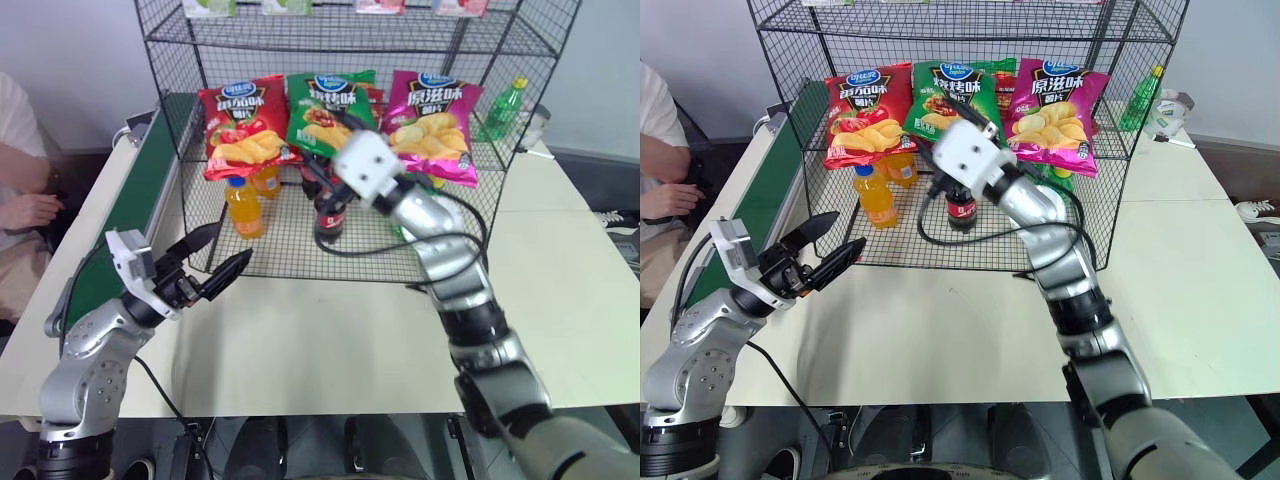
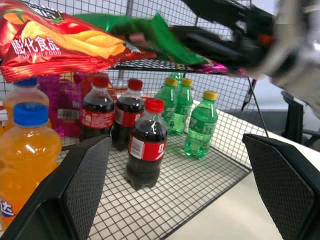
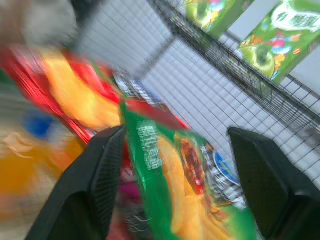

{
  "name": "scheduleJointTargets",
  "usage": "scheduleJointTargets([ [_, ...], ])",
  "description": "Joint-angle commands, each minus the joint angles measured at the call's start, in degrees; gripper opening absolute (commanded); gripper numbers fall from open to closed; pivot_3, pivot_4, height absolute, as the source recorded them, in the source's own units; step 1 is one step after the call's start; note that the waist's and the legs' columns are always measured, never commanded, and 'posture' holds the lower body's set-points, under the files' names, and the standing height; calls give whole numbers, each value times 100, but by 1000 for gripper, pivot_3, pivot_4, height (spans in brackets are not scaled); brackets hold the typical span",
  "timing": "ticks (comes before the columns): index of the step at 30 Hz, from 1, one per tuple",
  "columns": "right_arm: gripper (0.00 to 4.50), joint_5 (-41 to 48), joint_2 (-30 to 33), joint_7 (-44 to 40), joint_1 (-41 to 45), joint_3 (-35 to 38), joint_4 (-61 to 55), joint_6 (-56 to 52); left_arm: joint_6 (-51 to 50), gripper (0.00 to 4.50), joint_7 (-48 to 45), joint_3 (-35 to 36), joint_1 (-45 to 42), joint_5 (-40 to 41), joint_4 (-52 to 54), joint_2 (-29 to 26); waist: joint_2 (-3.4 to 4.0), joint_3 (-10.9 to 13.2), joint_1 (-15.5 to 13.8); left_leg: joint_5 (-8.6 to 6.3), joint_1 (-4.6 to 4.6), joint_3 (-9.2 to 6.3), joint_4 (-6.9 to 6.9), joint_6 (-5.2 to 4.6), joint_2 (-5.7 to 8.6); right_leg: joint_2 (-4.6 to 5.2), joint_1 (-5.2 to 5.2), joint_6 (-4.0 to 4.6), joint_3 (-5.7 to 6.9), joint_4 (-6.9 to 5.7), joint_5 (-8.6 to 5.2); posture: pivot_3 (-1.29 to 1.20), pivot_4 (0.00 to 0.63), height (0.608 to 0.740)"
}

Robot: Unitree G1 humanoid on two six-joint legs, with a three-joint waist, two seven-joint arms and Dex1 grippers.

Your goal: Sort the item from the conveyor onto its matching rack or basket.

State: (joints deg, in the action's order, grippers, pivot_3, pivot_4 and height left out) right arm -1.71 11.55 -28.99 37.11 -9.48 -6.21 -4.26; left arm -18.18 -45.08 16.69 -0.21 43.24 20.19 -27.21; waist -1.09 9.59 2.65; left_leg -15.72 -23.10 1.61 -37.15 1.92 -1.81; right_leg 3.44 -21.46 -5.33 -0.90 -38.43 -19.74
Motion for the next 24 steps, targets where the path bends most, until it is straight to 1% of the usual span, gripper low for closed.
scheduleJointTargets([
  [1, 3364, 1549, -60, -493, -324, 386, -1296, -588, 106, 4500, -72, 135, 36, 29, 188, -105, 0, 0, -4, 0, -3, 0, -2, 0, 0, 0, -3, 0, 0, -3, 0, 0, 150, 739],
  [4, 3364, 2615, 53, -600, -702, 810, -1828, -1255, 80, 4500, -128, 159, 72, 42, 185, -173, -1, 0, -20, 0, 3, -8, -2, 0, -1, 0, 8, 0, 6, -3, 0, 0, 150, 739],
  [6, 3364, 3263, 366, -767, -958, 1201, -2084, -1655, 71, 4500, -208, 202, 145, 20, 168, -292, -1, -1, -35, 0, 4, -9, -3, 0, 0, 2, 10, 0, 7, -3, 0, 0, 150, 739],
  [9, 3364, 3787, 1297, -1468, -1698, 1639, -2331, -2013, -15, 4500, -322, 383, 289, 38, 35, -556, -1, -1, -62, -1, 4, -10, -4, -2, 4, 7, 16, 0, 7, 6, 1, 0, 150, 739],
  [12, 3364, 4205, 2044, -2083, -2420, 2009, -2423, -2165, -237, 4500, -242, 613, 374, 141, -45, -798, 1, 1, -56, -4, 1, -11, 3, -7, 3, 6, 15, 1, 10, 20, 0, 0, 150, 739],
  [15, 3364, 4305, 2821, -2997, -3319, 2513, -2059, -2094, -691, 4500, 10, 907, 511, 165, -93, -1149, 1, 1, -51, -4, 2, -12, 4, -8, 1, 2, 17, 0, 10, 21, 0, 0, 150, 739],
  [16, 3364, 4399, 2976, -3171, -3525, 2685, -1928, -2102, -752, 4500, 30, 970, 575, 110, -101, -1253, 1, 1, -34, -5, 2, -12, 4, -9, 1, 2, 20, 0, 10, 24, 0, 0, 150, 739],
  [18, 3364, 4194, 3247, -3603, -3860, 2868, -1757, -1719, -782, 4500, -47, 1053, 739, -7, -141, -1431, 1, 1, -18, -5, 10, -9, 2, -9, 2, 2, 28, 0, 7, 24, 1, 0, 150, 739],
  [20, 3364, 4256, 3427, -3753, -3986, 3089, -1647, -1734, -769, 4500, -184, 1193, 894, 2, -214, -1516, 1, 2, -19, -5, 30, -8, 2, -9, 2, 2, 47, 0, 6, 24, 1, 0, 150, 739],
  [22, 3364, 4246, 3601, -3895, -4055, 3273, -1403, -1714, -687, 4500, -338, 1295, 1009, -79, -359, -1621, 1, 2, -25, -6, 69, -7, 9, -10, 1, 2, 83, 2, 6, 32, 0, 0, 150, 739],
  [24, 3364, 4198, 3701, -3988, -4024, 3377, -1115, -1670, -620, 4500, -424, 1386, 974, -124, -599, -1691, 0, 2, -45, -6, 77, -7, 9, -10, 0, 2, 92, 3, 7, 32, -1, 0, 150, 739],
])
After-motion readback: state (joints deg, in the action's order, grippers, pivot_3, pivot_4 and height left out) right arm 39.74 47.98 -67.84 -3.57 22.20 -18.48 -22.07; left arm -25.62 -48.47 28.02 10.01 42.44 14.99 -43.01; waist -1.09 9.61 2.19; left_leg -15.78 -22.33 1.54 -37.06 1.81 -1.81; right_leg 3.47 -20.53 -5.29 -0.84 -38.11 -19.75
